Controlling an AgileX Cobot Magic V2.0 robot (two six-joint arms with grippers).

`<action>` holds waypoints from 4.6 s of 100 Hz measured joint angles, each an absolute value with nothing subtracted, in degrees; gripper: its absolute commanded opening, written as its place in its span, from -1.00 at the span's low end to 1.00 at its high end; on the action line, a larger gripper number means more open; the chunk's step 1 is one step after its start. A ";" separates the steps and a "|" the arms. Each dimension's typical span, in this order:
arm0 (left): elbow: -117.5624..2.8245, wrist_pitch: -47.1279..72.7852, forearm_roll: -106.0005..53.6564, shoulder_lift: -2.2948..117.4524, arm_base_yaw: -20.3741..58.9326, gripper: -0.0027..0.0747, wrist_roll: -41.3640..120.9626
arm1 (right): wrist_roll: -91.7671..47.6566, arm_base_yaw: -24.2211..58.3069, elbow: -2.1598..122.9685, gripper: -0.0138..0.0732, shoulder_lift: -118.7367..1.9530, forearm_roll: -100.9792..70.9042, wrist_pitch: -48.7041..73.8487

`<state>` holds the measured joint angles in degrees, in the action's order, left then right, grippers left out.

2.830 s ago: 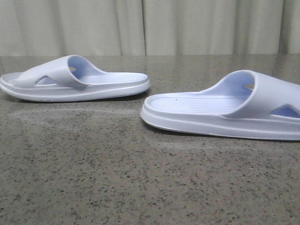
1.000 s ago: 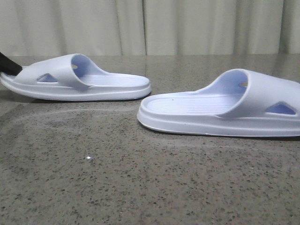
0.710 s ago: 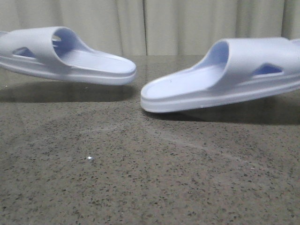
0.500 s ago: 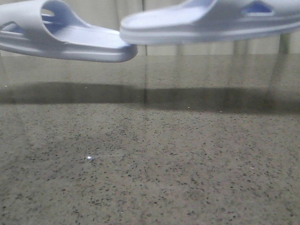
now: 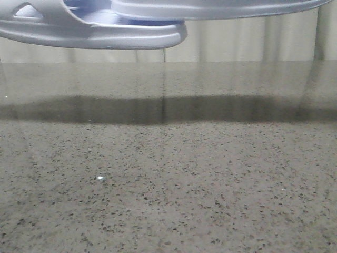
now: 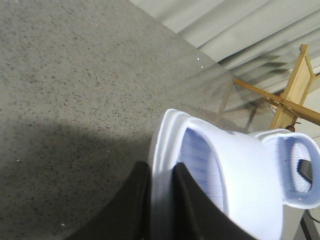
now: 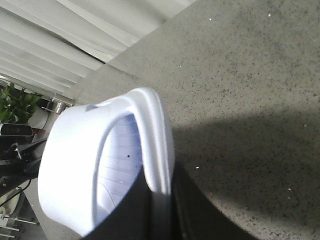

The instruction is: Insert blue slippers together front up

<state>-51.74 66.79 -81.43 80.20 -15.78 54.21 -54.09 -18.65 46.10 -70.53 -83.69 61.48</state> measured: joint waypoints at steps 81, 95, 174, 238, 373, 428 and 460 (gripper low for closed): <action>-51.74 61.35 -88.05 80.87 -5.87 -0.89 54.03 | -62.37 -2.19 49.86 -0.91 -89.53 -91.60 50.83; -51.74 59.38 -88.74 80.87 -5.04 -0.89 54.03 | -62.37 0.97 53.44 -0.91 -92.96 -91.82 48.87; -51.88 61.29 -88.09 82.65 -5.58 -0.89 57.22 | -62.37 -4.42 60.01 -0.24 -97.04 -86.80 65.87; -44.96 47.84 -84.77 82.65 -4.04 -0.69 68.95 | -61.03 -17.06 60.01 -0.24 -85.45 -77.24 68.05; -45.93 24.89 -67.28 52.69 -4.80 -0.89 71.06 | -59.56 9.36 40.39 -0.86 -54.60 -70.05 21.09; -18.82 19.55 -73.89 22.92 4.59 -0.89 72.67 | -59.56 21.82 12.60 -0.86 -28.07 -72.70 5.83; -15.63 19.60 -78.23 16.92 4.62 -0.89 72.67 | -59.56 21.82 8.63 -0.86 -25.17 -75.64 6.94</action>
<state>-15.63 19.60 -78.23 16.92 4.62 72.67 -59.56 21.82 8.63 -25.17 -75.64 6.94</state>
